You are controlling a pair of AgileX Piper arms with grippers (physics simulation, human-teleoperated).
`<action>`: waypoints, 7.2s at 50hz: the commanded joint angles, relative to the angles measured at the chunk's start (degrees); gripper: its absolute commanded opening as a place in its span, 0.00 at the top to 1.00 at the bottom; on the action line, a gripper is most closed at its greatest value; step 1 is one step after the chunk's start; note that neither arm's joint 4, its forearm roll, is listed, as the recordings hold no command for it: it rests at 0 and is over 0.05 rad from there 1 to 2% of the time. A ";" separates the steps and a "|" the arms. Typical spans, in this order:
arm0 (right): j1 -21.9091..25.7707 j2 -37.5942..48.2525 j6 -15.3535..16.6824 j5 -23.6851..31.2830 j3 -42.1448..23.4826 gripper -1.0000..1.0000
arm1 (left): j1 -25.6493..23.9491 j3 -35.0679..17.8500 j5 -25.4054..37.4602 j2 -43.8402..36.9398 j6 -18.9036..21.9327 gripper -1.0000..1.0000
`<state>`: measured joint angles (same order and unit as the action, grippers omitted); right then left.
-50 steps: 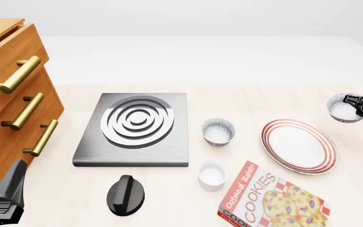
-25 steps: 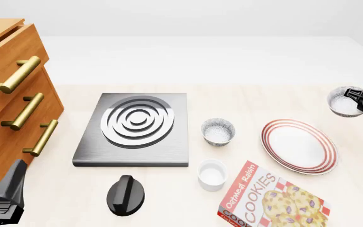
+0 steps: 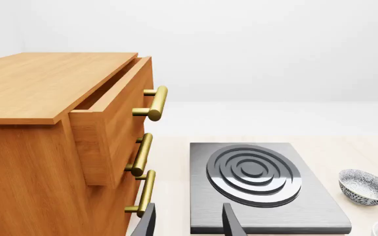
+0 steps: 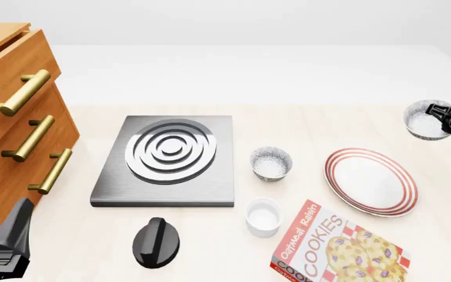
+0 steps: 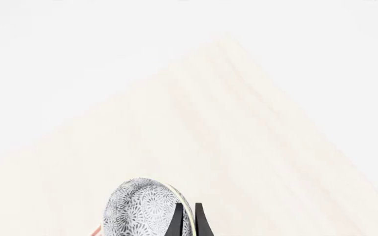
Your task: Pick the akita bowl next to the plate and place it on the plate.
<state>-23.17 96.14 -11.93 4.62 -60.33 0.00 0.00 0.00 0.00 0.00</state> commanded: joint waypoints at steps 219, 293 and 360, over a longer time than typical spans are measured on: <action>12.91 2.70 -6.17 -19.43 21.70 1.00 | 0.00 0.00 0.00 0.00 0.00 0.00; 12.69 -1.65 -7.75 -18.39 23.23 0.00 | 0.00 0.00 0.00 0.00 0.00 0.00; 13.95 -9.85 -9.92 -18.93 28.58 0.00 | 0.00 0.00 0.00 0.00 0.00 0.00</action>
<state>-9.60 88.05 -21.54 -14.45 -32.81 0.00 0.00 0.00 0.00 0.00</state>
